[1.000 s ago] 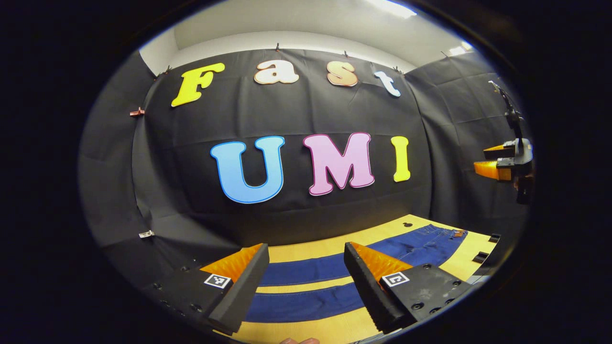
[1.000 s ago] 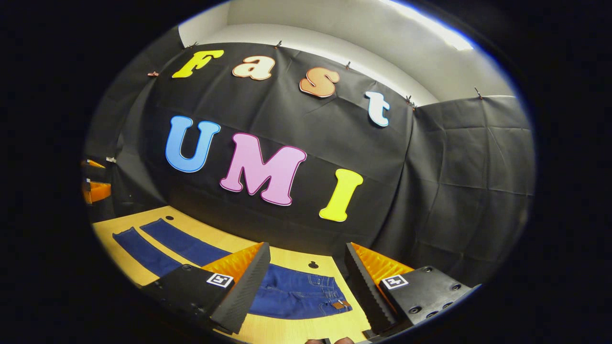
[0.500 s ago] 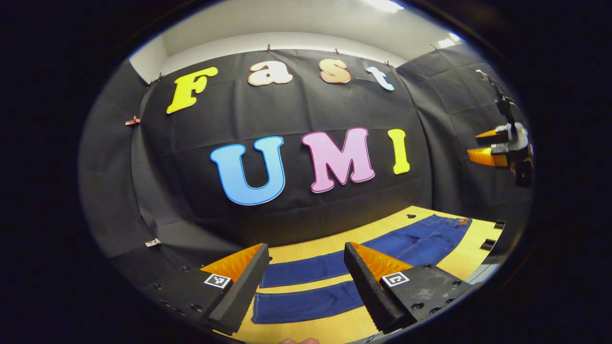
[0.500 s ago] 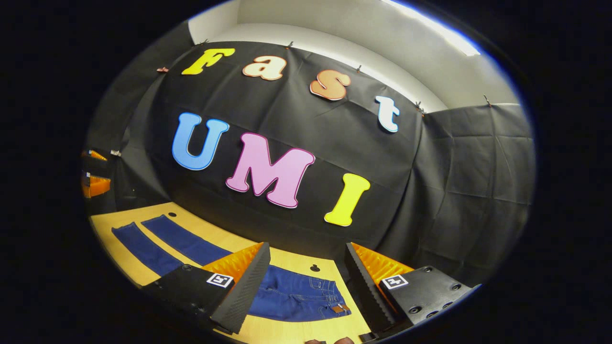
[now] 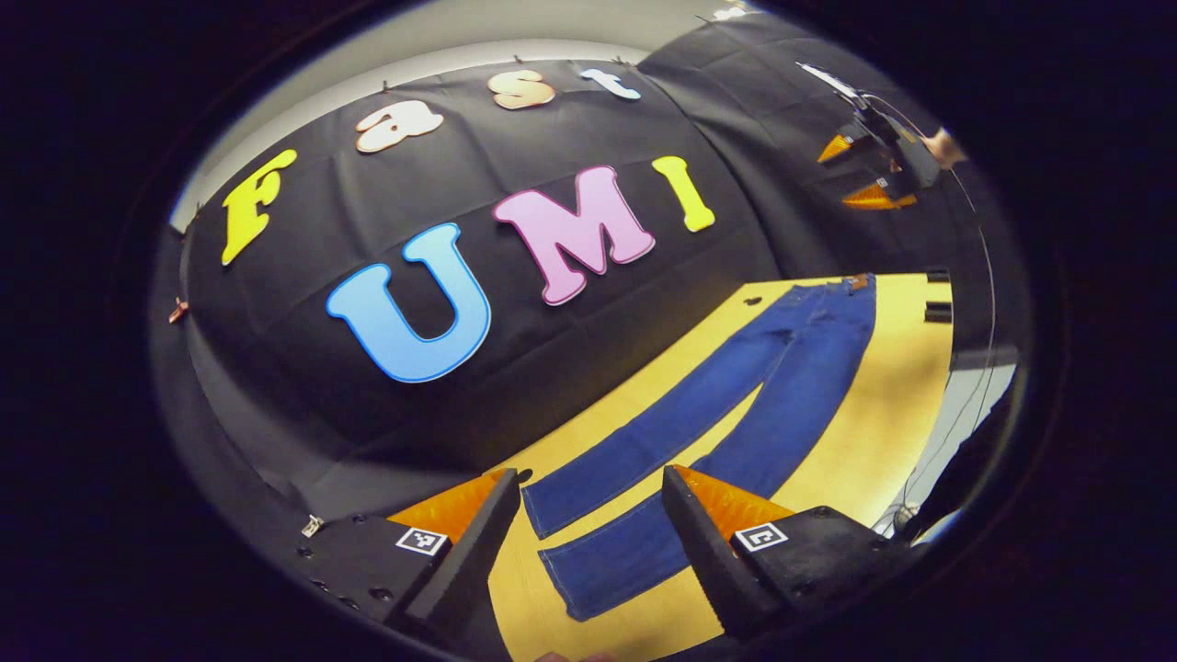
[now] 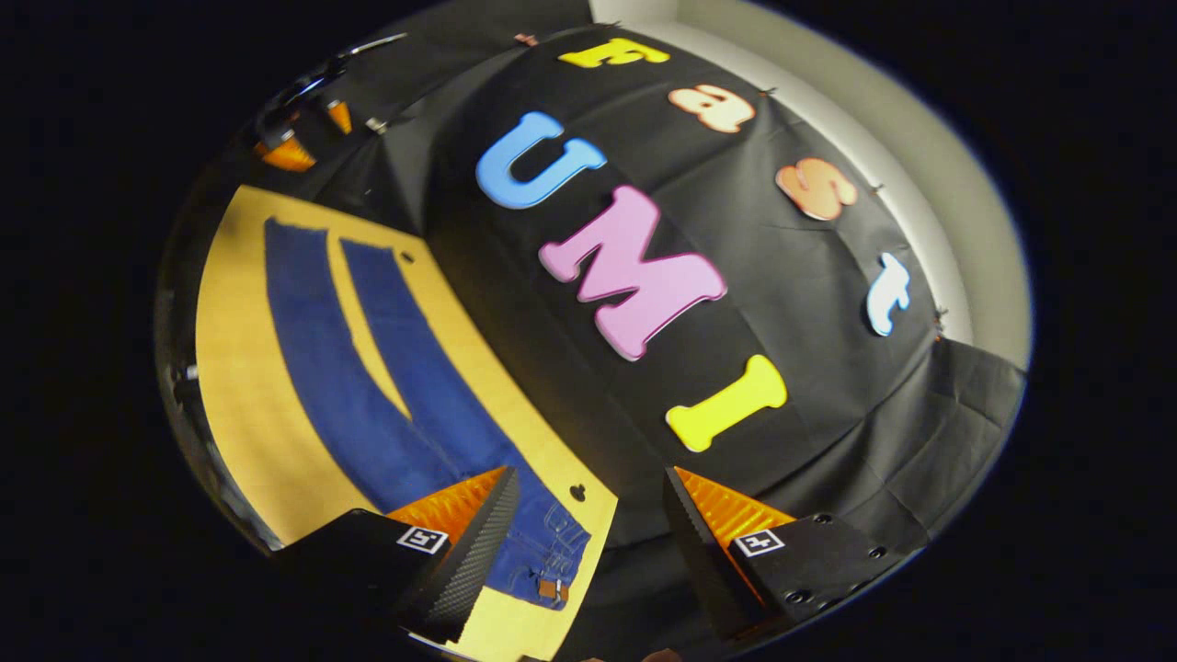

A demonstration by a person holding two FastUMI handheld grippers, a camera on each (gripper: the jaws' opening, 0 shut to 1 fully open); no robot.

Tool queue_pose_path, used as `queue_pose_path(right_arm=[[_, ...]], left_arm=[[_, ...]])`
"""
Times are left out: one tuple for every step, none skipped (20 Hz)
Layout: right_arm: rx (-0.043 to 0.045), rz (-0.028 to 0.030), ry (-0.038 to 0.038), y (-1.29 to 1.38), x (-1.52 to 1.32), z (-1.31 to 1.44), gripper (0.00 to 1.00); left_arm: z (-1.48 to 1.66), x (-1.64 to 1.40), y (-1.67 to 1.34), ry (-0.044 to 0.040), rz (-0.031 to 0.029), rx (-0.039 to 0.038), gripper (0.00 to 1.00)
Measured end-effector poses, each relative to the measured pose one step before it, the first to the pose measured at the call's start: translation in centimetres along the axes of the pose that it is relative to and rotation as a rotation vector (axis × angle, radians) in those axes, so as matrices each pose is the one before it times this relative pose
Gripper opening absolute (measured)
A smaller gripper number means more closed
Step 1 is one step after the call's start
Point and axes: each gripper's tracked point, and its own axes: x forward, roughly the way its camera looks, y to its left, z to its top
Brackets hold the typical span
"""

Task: Grasp the waist and the cuffs of the jeans and fold them to make the two legs overlap; first hold the waist and fold one-third of the jeans toward the cuffs, then hold the cuffs and fold the remaining one-third in the same direction to finish folding.

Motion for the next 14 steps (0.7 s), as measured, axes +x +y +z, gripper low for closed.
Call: queue_pose_path(right_arm=[[-0.04547,0.04611,0.02867,1.256,0.639,-1.864,0.96],[-0.04304,0.04761,0.03087,1.345,1.013,-1.763,0.96],[-0.04654,0.05019,0.03426,1.66,1.036,-1.827,0.96],[-0.03499,0.04182,0.02728,1.276,0.816,-1.492,0.96],[-0.03679,0.0437,0.02706,1.468,0.947,-1.549,0.96],[-0.03166,0.04949,0.01589,1.41,1.185,-1.308,0.96],[-0.03576,0.04518,0.02261,1.146,0.973,-1.387,0.97],[-0.04359,0.03862,0.02513,0.553,0.939,-1.528,0.96],[-0.03461,0.03568,0.01975,0.786,0.96,-1.381,0.97],[-0.02481,0.03561,0.0074,0.701,1.195,-1.075,0.97],[-0.01944,0.04008,0.00525,0.789,1.063,-1.028,0.97],[-0.02307,0.03307,0.01337,0.548,1.072,-1.046,0.97],[-0.02249,0.03472,0.01213,0.549,0.859,-1.018,0.97],[-0.02017,0.02884,0.00382,0.552,1.181,-0.957,0.97]], left_arm=[[-1.025,0.55,-0.708,0.02586,-0.04183,0.02576,0.98],[-0.843,0.664,-0.652,0.01804,-0.03091,0.0139,0.97],[-1.35,0.85,-0.612,0.02471,-0.03168,0.01455,0.97],[-1.111,0.856,-0.354,0.02322,-0.01995,0.0192,0.97],[-0.968,0.792,-0.211,0.02608,-0.0203,0.03073,0.98],[-0.922,0.808,-0.312,0.02247,-0.02466,0.03475,0.98],[-0.908,0.916,-0.248,0.02016,-0.02858,0.0392,0.97],[-1.003,0.99,-0.276,0.02182,-0.02668,0.04584,0.97],[-0.965,1.173,0.027,0.02736,-0.02538,0.05382,0.97],[-0.787,1.085,-0.029,0.02674,-0.02051,0.03595,0.98],[-0.504,1.193,0.023,0.01615,-0.02676,0.033,0.98],[-0.278,1.029,-0.172,0.00702,-0.02918,0.02312,0.98],[-0.573,0.872,-0.314,0.01573,-0.03177,0.02335,0.98],[-0.687,0.921,-0.251,0.02302,-0.02512,0.02323,0.98]])
